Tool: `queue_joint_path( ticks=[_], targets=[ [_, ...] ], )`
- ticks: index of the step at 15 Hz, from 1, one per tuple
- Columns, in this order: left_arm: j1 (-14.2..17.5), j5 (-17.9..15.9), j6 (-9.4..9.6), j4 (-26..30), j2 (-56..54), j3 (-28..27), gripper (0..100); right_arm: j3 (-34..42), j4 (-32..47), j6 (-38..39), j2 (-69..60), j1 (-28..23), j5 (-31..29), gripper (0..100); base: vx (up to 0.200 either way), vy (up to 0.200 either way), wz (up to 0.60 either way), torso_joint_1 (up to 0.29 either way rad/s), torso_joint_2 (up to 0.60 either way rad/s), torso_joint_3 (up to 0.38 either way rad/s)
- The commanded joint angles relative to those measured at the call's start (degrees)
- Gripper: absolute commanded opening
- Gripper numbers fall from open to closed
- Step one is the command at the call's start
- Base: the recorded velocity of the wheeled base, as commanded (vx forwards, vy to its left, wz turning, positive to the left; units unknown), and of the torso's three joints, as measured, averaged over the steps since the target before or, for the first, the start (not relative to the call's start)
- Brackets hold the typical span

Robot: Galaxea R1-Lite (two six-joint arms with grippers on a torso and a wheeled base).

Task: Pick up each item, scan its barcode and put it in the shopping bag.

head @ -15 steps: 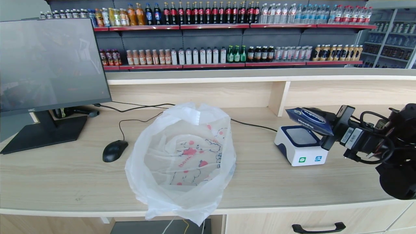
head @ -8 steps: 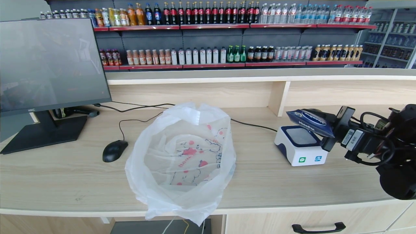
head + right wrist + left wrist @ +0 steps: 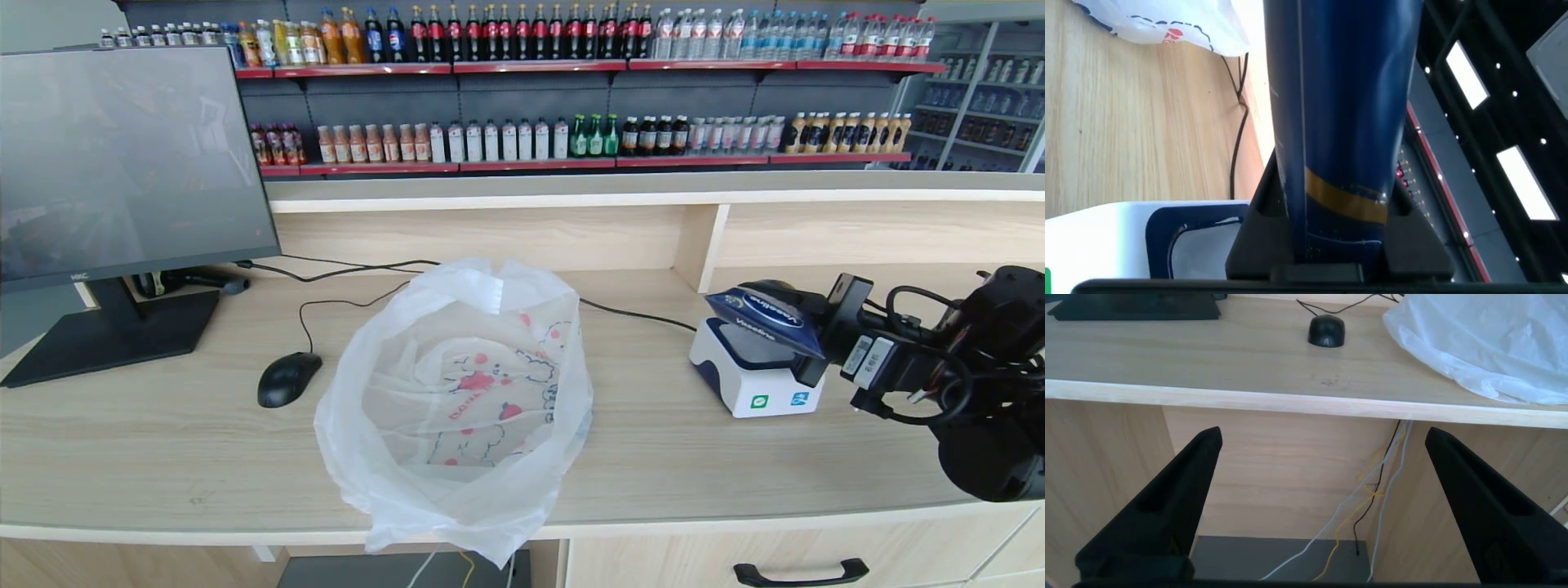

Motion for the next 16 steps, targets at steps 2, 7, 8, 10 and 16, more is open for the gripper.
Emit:
queue_joint_path(
  ticks=[2, 7, 8, 10, 16],
  targets=[
    [0.0, 0.0, 0.0, 0.0, 0.0, 0.0, 100, 0.3, -0.1, 0.1, 0.1, 0.1, -0.1, 0, 0.0, 0.0, 0.0, 0.0, 0.0, 0.0],
    [0.0, 0.0, 0.0, 0.0, 0.0, 0.0, 100, 1.5, -0.1, 3.0, -5.6, -0.1, -1.4, 0, 0.0, 0.0, 0.0, 0.0, 0.0, 0.0],
    [0.0, 0.0, 0.0, 0.0, 0.0, 0.0, 100, 2.6, -0.1, 4.4, -7.7, 0.3, -5.2, 0, 0.0, 0.0, 0.0, 0.0, 0.0, 0.0],
    [0.0, 0.0, 0.0, 0.0, 0.0, 0.0, 100, 4.6, -0.1, 9.8, -11.7, 1.5, -11.5, 0, 0.0, 0.0, 0.0, 0.0, 0.0, 0.0],
    [0.1, 0.0, 0.0, 0.0, 0.0, 0.0, 100, 6.8, -0.1, 30.1, -18.9, 2.8, -27.2, 0, 0.0, 0.0, 0.0, 0.0, 0.0, 0.0]
  ],
)
